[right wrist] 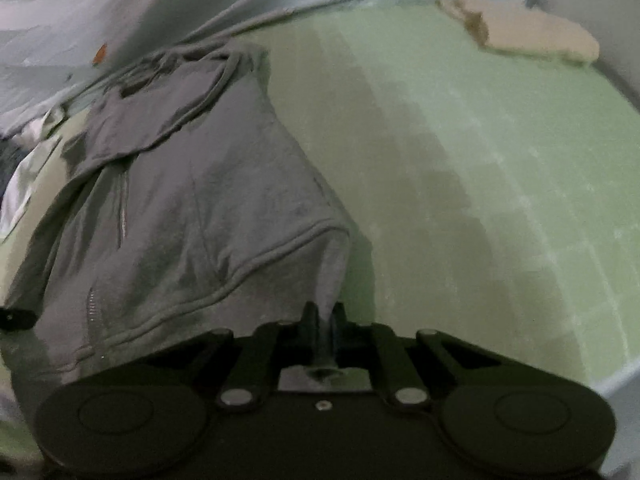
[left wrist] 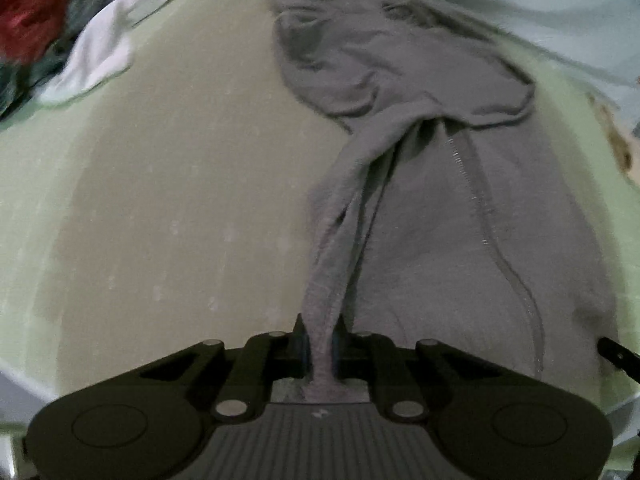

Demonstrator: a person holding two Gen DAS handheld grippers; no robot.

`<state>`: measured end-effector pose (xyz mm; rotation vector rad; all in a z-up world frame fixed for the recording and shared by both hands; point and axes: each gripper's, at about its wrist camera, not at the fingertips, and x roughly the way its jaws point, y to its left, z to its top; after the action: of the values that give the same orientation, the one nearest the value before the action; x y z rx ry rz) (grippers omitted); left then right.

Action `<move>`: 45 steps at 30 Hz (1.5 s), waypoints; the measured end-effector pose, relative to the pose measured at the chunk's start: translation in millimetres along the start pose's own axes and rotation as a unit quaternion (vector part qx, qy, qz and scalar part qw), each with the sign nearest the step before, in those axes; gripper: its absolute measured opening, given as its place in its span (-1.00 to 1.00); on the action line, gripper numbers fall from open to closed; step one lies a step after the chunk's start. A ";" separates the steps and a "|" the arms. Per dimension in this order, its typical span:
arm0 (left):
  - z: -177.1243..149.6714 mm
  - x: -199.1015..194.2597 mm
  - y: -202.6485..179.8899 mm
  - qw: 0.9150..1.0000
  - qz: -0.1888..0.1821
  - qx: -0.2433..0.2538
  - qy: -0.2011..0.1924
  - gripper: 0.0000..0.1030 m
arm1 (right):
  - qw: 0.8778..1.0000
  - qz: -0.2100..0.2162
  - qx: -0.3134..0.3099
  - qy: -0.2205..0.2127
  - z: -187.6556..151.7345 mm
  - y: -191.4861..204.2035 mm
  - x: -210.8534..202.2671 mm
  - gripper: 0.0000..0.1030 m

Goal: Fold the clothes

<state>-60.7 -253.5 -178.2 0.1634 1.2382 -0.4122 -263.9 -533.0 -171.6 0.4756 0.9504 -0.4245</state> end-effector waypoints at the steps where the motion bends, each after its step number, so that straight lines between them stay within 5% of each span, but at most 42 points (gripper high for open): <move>1: -3.3 -1.3 5.7 1.000 0.006 -0.006 0.006 -0.61 | 1.000 0.001 -0.001 0.007 -2.9 4.0 -2.0 -0.83; 3: -2.2 -7.9 12.5 1.000 0.011 -0.015 0.004 -0.39 | 1.000 -0.004 -0.008 0.014 -0.8 11.4 -3.8 -0.63; 6: 13.8 -20.8 8.2 0.999 0.028 -0.004 -0.023 -0.06 | 1.000 -0.017 -0.004 -0.006 22.4 15.8 -3.8 0.03; 8: 30.0 -31.4 3.5 0.998 0.037 0.006 -0.055 0.28 | 0.999 -0.026 -0.002 -0.019 37.9 18.7 -3.8 0.18; 10: 47.8 -40.5 -1.2 0.996 0.031 0.014 -0.087 0.66 | 0.999 -0.032 0.006 -0.037 52.8 21.2 -3.4 0.87; 11: 56.5 -44.3 -4.6 0.994 0.023 0.018 -0.102 0.84 | 0.998 -0.034 0.012 -0.047 60.1 22.3 -3.1 0.97; 14: 81.6 -36.1 -16.0 0.994 0.005 0.011 -0.104 0.97 | 0.997 -0.038 0.005 -0.065 78.5 27.1 5.3 0.98; 28: 197.4 13.6 -61.5 0.990 -0.056 -0.037 -0.123 0.96 | 0.996 -0.072 -0.014 -0.056 162.6 25.6 88.0 1.00; 31: 226.8 27.9 -80.1 0.989 -0.056 -0.027 -0.135 0.79 | 0.995 -0.082 -0.012 -0.062 189.2 17.1 108.0 1.00; 36: 269.4 57.7 -119.7 0.987 -0.077 0.001 -0.140 0.05 | 0.994 -0.083 0.001 -0.069 227.5 2.2 140.7 1.00; 41: 303.2 92.4 -156.9 0.987 -0.098 0.019 -0.128 0.01 | 0.992 -0.086 0.026 -0.085 247.7 -13.0 155.5 1.00; 45: 325.3 111.6 -171.7 0.984 -0.115 -0.012 -0.132 0.23 | 0.990 -0.089 0.044 -0.095 248.1 -19.2 156.6 1.00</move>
<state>188.5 -545.5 -159.8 -0.0550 1.0019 -0.5995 -28.4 -708.6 -185.3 0.4228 0.7941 -0.6643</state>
